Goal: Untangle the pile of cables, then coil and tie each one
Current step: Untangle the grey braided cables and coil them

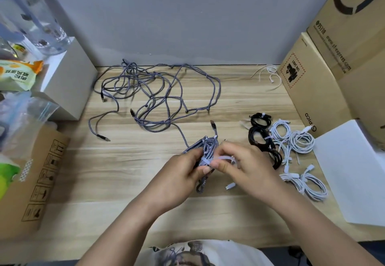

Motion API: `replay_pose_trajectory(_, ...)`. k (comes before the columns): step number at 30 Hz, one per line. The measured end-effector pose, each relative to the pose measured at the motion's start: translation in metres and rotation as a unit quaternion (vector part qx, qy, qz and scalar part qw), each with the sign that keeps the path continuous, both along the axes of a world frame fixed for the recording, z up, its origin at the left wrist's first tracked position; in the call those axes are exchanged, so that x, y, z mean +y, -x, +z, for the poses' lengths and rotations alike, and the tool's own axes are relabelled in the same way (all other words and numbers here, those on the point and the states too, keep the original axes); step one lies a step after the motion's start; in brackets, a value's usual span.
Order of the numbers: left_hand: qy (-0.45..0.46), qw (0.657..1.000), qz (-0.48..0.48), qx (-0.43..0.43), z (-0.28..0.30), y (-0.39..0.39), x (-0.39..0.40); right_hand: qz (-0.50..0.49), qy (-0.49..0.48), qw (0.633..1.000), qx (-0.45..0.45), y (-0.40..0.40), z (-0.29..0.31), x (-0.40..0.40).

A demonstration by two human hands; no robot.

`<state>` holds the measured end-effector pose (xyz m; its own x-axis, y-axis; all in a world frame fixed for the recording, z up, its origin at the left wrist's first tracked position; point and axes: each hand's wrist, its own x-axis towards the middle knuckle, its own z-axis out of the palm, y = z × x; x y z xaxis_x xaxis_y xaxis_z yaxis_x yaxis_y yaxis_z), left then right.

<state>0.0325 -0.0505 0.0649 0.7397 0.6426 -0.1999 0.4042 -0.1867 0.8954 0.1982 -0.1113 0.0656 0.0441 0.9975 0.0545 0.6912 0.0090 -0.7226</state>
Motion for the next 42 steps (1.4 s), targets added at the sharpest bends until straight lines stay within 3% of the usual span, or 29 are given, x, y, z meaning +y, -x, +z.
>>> replay_pose_trajectory(3, 0.000, 1.000, 0.001, -0.004, 0.000, 0.003, 0.001, -0.020, 0.055, 0.987, 0.147, 0.000, -0.001, -0.004)
replay_pose_trajectory(6, -0.037, 0.999, -0.006, 0.021, -0.002, 0.004, 0.001, -0.052, 0.064, 0.984, 0.157, 0.002, 0.000, -0.005)
replay_pose_trajectory(10, -0.039, 0.999, -0.003, 0.022, -0.004, -0.001, -0.005, -0.029, -0.009, 0.998, -0.046, 0.010, -0.003, -0.003)
replay_pose_trajectory(16, -0.037, 0.998, 0.013, 0.042, -0.013, 0.001, -0.003, -0.062, -0.073, 0.969, -0.228, 0.018, -0.005, -0.003)
replay_pose_trajectory(21, -0.065, 0.996, 0.002, 0.064, -0.011, -0.003, -0.004, 0.043, -0.207, 0.922, -0.324, 0.023, -0.001, 0.005)
replay_pose_trajectory(28, -0.039, 0.995, -0.043, 0.081, -0.010, -0.003, -0.004, 0.127, -0.224, 0.882, -0.395, 0.021, -0.005, 0.009)
replay_pose_trajectory(32, 0.011, 0.998, -0.043, 0.051, -0.015, -0.002, -0.001, 0.152, -0.225, 0.891, -0.364, 0.019, -0.008, 0.007)
replay_pose_trajectory(38, 0.110, 0.992, -0.032, -0.046, -0.019, 0.004, 0.000, 0.099, -0.172, 0.952, -0.232, 0.020, -0.009, 0.001)
replay_pose_trajectory(40, 0.088, 0.994, -0.025, -0.056, -0.018, 0.003, -0.004, 0.081, -0.178, 0.965, -0.177, 0.032, -0.001, -0.001)
replay_pose_trajectory(42, 0.019, 0.999, -0.034, -0.012, -0.019, 0.001, -0.012, 0.100, -0.209, 0.965, -0.126, 0.051, 0.006, -0.005)
